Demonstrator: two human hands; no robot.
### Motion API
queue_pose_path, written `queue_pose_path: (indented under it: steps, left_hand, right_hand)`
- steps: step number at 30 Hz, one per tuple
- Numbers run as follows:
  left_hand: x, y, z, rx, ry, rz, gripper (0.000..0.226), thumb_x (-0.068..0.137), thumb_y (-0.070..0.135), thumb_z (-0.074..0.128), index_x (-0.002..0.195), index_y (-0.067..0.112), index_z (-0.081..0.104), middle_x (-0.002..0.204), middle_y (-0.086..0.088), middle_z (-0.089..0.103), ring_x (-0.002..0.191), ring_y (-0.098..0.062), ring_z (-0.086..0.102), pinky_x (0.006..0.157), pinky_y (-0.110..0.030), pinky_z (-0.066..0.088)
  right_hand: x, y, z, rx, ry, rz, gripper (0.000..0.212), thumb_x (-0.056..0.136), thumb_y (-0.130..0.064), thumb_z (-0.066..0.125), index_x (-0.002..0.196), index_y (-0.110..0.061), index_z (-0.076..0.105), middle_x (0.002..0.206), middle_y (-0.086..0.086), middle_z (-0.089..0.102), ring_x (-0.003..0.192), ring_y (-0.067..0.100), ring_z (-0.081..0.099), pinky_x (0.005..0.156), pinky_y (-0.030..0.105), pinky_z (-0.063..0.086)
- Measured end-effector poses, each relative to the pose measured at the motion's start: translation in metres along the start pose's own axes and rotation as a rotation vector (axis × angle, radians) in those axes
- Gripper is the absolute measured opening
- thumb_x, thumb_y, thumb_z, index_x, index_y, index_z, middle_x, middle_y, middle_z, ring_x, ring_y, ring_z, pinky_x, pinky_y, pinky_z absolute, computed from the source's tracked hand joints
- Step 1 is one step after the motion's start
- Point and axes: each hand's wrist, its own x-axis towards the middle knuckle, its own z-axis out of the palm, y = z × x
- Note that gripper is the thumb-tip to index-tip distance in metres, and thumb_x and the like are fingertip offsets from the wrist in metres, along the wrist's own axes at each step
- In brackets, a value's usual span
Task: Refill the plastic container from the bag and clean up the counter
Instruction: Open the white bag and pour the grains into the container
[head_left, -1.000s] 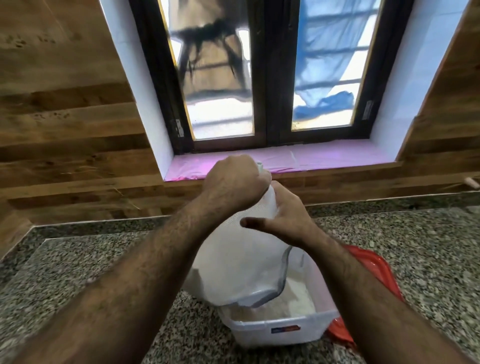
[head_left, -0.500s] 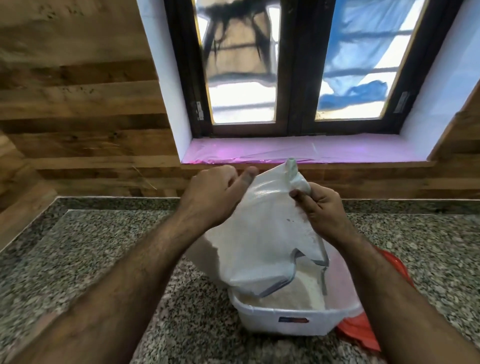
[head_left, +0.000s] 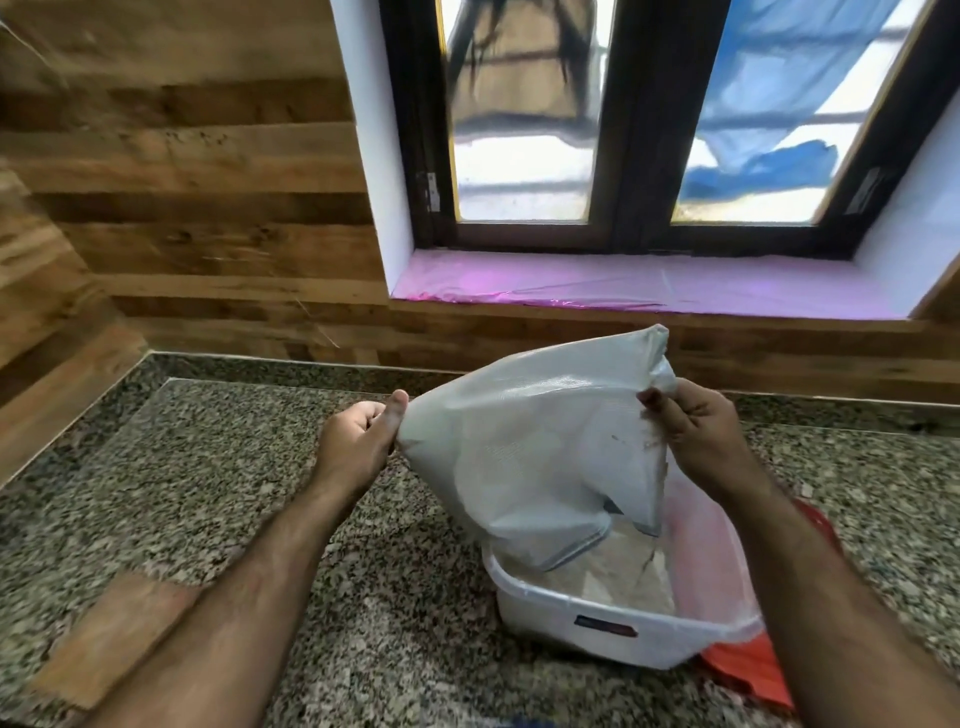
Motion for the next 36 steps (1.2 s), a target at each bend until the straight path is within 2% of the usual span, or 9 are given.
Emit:
queue_pose_path:
  steps: [3,7,13,17,21,26,28,32,36]
  left_hand:
    - [-0.002,-0.006,0.011,-0.361,0.021,-0.092,0.057,0.09,0.07,0.073,0.091,0.014,0.082,0.063,0.003,0.06,0.053,-0.01,0.048,0.053,-0.028,0.035]
    - [-0.004,-0.001,0.03,-0.646,0.132,-0.112,0.035,0.105,0.04,0.07,0.094,0.009,0.08,0.083,-0.008,0.077,0.072,-0.018,0.069,0.076,-0.035,0.053]
    - [-0.005,0.019,0.036,-0.542,0.2,0.046,0.047,0.098,0.056,0.072,0.095,0.01,0.076,0.091,-0.017,0.077,0.082,-0.025,0.069,0.076,-0.044,0.057]
    - [-0.008,0.049,0.037,-0.349,0.172,0.198,0.036,0.103,0.048,0.069,0.086,0.016,0.074,0.077,-0.006,0.073,0.066,-0.011,0.063,0.056,-0.024,0.051]
    - [-0.008,0.072,0.034,-0.181,0.103,0.331,0.051,0.099,0.062,0.067,0.085,0.014,0.074,0.075,-0.009,0.074,0.063,-0.013,0.062,0.058,-0.031,0.051]
    - [-0.01,0.092,0.039,-0.067,0.115,0.421,0.054,0.096,0.067,0.067,0.069,0.02,0.067,0.062,0.007,0.067,0.055,-0.009,0.058,0.056,-0.032,0.05]
    - [-0.01,0.098,0.043,-0.068,0.113,0.437,0.06,0.096,0.066,0.068,0.062,0.018,0.061,0.052,0.011,0.06,0.049,-0.007,0.053,0.054,-0.029,0.045]
    - [-0.009,0.107,0.051,-0.062,0.104,0.504,0.07,0.1,0.063,0.065,0.05,0.017,0.047,0.044,0.007,0.044,0.044,-0.01,0.039,0.048,-0.03,0.033]
    - [-0.01,0.119,0.061,-0.082,0.089,0.556,0.073,0.099,0.065,0.061,0.045,0.024,0.034,0.041,0.01,0.032,0.042,-0.005,0.025,0.046,-0.026,0.022]
  right_hand:
    - [-0.003,-0.004,0.001,0.02,-0.012,0.015,0.045,0.089,-0.068,0.072,0.082,-0.024,0.076,0.073,-0.011,0.068,0.07,0.008,0.061,0.067,0.034,0.049]
    - [-0.006,-0.002,-0.008,-0.038,-0.069,0.059,0.023,0.097,-0.05,0.065,0.089,-0.033,0.079,0.087,-0.009,0.078,0.081,0.008,0.072,0.073,0.036,0.058]
    - [-0.018,0.007,-0.031,-0.185,-0.096,0.077,0.038,0.101,-0.053,0.056,0.111,-0.023,0.078,0.102,-0.006,0.08,0.098,0.014,0.075,0.087,0.044,0.06]
    - [-0.026,0.011,-0.046,-0.121,-0.099,0.111,0.027,0.103,-0.048,0.056,0.111,-0.036,0.078,0.11,-0.008,0.08,0.107,0.013,0.074,0.094,0.044,0.059]
    - [-0.037,0.012,-0.059,-0.161,-0.075,0.125,0.024,0.101,-0.062,0.054,0.109,-0.055,0.075,0.112,-0.017,0.079,0.108,0.004,0.072,0.095,0.04,0.057]
    - [-0.047,0.019,-0.07,-0.086,-0.069,0.155,0.026,0.102,-0.051,0.065,0.121,-0.036,0.075,0.127,0.007,0.072,0.123,0.021,0.069,0.106,0.051,0.056]
    - [-0.053,0.017,-0.076,-0.004,-0.11,0.211,0.038,0.094,-0.036,0.079,0.129,-0.023,0.07,0.129,0.008,0.074,0.128,0.028,0.067,0.105,0.044,0.058]
    - [-0.06,0.003,-0.09,0.152,-0.206,0.272,0.095,0.062,-0.009,0.101,0.144,-0.027,0.056,0.143,0.002,0.067,0.138,0.022,0.061,0.1,0.029,0.058]
    - [-0.049,-0.036,-0.095,-0.051,-0.215,0.15,0.127,0.043,-0.057,0.105,0.154,-0.042,0.045,0.149,-0.006,0.058,0.137,0.011,0.059,0.111,0.033,0.049]
